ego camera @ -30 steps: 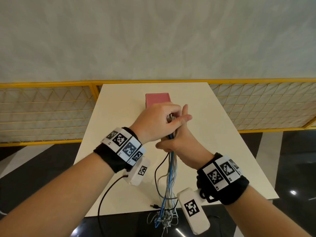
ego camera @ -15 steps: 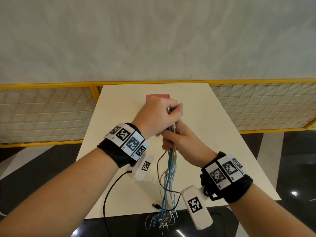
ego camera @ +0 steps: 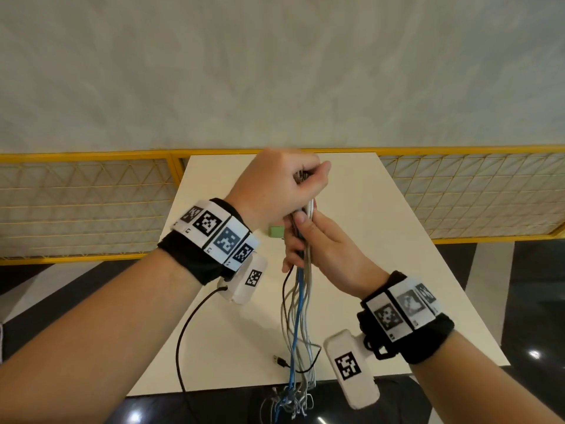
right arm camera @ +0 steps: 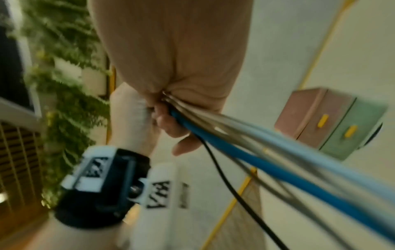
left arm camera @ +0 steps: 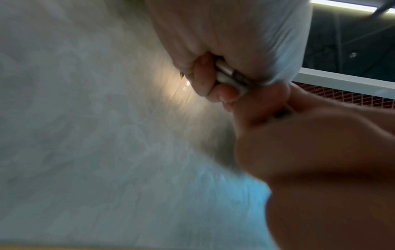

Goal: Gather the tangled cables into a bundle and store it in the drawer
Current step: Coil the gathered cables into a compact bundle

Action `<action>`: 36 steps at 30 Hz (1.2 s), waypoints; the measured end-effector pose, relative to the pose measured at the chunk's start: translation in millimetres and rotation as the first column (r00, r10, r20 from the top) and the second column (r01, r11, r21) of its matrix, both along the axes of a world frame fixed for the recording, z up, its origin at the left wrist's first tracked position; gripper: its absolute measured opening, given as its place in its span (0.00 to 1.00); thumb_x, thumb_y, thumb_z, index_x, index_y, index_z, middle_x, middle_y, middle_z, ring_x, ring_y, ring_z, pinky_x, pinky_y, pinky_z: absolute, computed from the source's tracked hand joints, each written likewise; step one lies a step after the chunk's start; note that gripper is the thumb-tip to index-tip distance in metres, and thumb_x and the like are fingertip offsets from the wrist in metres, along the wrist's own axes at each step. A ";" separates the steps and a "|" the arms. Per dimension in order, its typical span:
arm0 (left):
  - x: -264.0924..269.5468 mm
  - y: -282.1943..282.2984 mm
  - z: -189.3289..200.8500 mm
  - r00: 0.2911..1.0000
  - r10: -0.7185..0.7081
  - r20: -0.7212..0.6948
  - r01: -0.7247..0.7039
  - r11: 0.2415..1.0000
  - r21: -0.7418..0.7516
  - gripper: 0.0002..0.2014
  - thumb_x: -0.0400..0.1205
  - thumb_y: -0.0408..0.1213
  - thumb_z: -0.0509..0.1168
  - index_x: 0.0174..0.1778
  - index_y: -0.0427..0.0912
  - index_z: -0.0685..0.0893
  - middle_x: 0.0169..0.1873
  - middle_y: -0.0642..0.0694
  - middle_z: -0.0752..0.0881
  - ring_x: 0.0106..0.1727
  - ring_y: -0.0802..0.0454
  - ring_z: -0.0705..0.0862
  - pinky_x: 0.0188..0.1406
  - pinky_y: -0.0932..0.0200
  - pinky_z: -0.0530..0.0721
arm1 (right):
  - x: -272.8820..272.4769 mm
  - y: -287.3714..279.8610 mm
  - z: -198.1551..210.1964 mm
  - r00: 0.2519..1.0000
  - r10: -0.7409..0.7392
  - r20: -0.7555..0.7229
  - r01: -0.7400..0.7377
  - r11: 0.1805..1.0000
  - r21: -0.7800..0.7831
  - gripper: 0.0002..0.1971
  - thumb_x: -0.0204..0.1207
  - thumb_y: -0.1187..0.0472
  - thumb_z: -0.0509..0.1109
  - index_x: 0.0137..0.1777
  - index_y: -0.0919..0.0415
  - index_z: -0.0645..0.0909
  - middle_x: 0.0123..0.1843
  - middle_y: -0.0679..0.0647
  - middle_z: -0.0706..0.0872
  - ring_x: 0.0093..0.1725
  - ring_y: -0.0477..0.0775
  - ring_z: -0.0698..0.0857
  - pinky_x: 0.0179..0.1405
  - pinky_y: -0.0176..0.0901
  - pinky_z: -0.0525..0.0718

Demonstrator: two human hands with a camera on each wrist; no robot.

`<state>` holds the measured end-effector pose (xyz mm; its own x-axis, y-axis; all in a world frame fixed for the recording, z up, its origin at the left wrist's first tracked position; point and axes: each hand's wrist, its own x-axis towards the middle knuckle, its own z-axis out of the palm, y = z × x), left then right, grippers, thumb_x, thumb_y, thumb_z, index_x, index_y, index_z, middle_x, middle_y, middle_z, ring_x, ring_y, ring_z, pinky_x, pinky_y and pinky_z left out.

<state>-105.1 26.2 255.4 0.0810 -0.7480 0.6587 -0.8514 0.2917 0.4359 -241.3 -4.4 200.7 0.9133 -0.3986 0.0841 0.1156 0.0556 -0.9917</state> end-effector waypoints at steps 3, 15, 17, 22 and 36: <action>20.9 0.3 13.3 0.981 0.157 -0.118 -0.168 0.982 -0.090 0.21 0.84 0.37 0.64 0.24 0.39 0.72 0.17 0.52 0.67 0.21 0.55 0.67 0.25 0.67 0.63 | -7.3 3.1 -19.3 0.995 0.014 -0.101 -0.031 0.985 -0.169 0.13 0.87 0.58 0.47 0.42 0.59 0.67 0.30 0.48 0.67 0.26 0.48 0.74 0.46 0.57 0.87; 31.0 9.3 -25.8 0.876 0.314 0.365 -0.380 0.916 0.124 0.17 0.86 0.50 0.60 0.62 0.44 0.84 0.58 0.45 0.84 0.58 0.44 0.83 0.62 0.47 0.74 | -11.1 -3.1 -17.4 0.914 -0.201 -0.352 0.069 0.932 -0.355 0.11 0.86 0.58 0.54 0.45 0.59 0.72 0.25 0.46 0.68 0.21 0.47 0.62 0.17 0.36 0.64; 4.2 13.3 -41.0 0.957 0.030 0.289 -0.087 0.978 0.188 0.22 0.86 0.56 0.54 0.58 0.46 0.87 0.48 0.49 0.89 0.49 0.48 0.85 0.56 0.53 0.75 | -8.6 -2.7 -13.8 0.918 -0.186 -0.351 0.038 0.921 -0.387 0.12 0.86 0.62 0.53 0.41 0.60 0.71 0.20 0.42 0.69 0.19 0.46 0.62 0.17 0.37 0.63; -6.8 20.7 -70.6 0.998 -0.037 0.056 0.012 0.925 0.380 0.35 0.83 0.67 0.40 0.52 0.47 0.86 0.27 0.50 0.86 0.29 0.56 0.82 0.36 0.48 0.82 | -11.4 -3.1 -4.1 0.910 -0.138 -0.390 -0.030 0.918 -0.395 0.15 0.85 0.64 0.51 0.37 0.57 0.70 0.21 0.42 0.72 0.18 0.41 0.65 0.18 0.36 0.66; 27.4 9.2 -32.0 0.971 0.237 -0.013 -0.236 0.969 0.067 0.16 0.90 0.41 0.53 0.72 0.47 0.77 0.17 0.55 0.67 0.17 0.56 0.68 0.18 0.65 0.60 | -52.6 -5.9 -18.5 0.931 0.041 -0.362 -0.095 0.987 -0.132 0.13 0.88 0.56 0.50 0.43 0.60 0.68 0.29 0.50 0.65 0.23 0.51 0.62 0.21 0.41 0.67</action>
